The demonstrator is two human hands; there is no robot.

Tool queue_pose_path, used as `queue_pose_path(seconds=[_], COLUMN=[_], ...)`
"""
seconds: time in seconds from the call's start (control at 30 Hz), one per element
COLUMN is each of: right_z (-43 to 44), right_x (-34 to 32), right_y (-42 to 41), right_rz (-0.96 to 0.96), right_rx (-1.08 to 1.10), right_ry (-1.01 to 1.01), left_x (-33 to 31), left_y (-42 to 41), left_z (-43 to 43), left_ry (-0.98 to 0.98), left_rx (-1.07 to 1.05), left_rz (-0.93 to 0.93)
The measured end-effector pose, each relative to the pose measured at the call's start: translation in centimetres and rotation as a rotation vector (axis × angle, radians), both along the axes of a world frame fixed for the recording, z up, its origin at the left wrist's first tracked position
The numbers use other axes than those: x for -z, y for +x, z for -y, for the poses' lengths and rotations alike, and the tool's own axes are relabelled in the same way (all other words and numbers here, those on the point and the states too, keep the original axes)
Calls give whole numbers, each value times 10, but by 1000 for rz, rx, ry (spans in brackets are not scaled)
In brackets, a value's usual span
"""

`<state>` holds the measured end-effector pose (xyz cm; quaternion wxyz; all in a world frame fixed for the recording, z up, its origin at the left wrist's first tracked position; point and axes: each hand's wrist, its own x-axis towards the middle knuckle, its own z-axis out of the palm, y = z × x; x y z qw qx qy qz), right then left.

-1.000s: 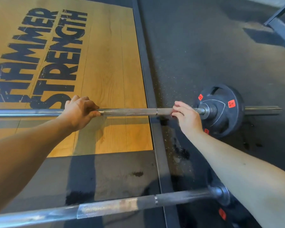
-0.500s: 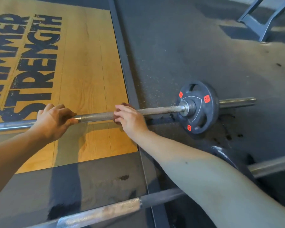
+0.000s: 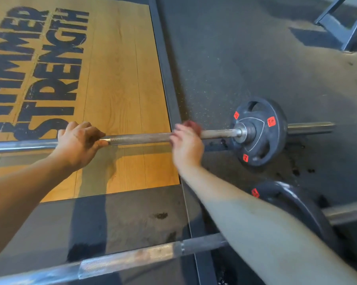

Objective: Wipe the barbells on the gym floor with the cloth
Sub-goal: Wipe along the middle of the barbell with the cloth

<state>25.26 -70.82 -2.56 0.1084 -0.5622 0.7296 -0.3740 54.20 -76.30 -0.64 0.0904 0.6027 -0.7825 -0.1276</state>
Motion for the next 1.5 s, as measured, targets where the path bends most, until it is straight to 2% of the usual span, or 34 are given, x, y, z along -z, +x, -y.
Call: queue_pose_path(seconds=[0.13,0.23,0.33,0.4,0.47,0.6,0.7,0.8,0.97,1.13,1.2,1.33,1.43,1.5], right_z=[12,12,15,10,1,-20,-20,-9,12,26,29,14,-3,-16], right_x=[10,3,-1,-3,-12,-32,-31,-24,-5,2,-2,-11,-14,-19], right_y=[82,119,108,62,-1,-122,-145,-92,17,104,118,48,-49,-111], right_rz=[64,47,70,65,42,16,26,58,4,0,5,54,35,96], right_rx=[-153,-364,-455,-467,-364,9,221,242,-14,-313,-383,-474,-271,-82], right_ry=[56,112,73,75,92,169,153,87,30,189,178,184,162,205], left_x=[-1,0,-4,-3,-1,-4,-3,0,1,0,-3,-3,-3,-4], left_y=[-1,-1,-3,0,1,-1,-3,0,-7,-10,-11,-6,-7,-7], left_z=[0,-3,-4,-5,-6,-6,-7,-7,-3,-3,-4,-8,-9,-9], left_ry=[-2,-19,13,13,11,13,1,-16,-16,-26,1,10,10,31], left_rx=[1,-10,-20,-16,-4,-9,-5,-3,-24,-45,-53,-50,-50,-44], left_rz=[19,-10,14,17,10,-12,8,6,12,7,23,3,-9,6])
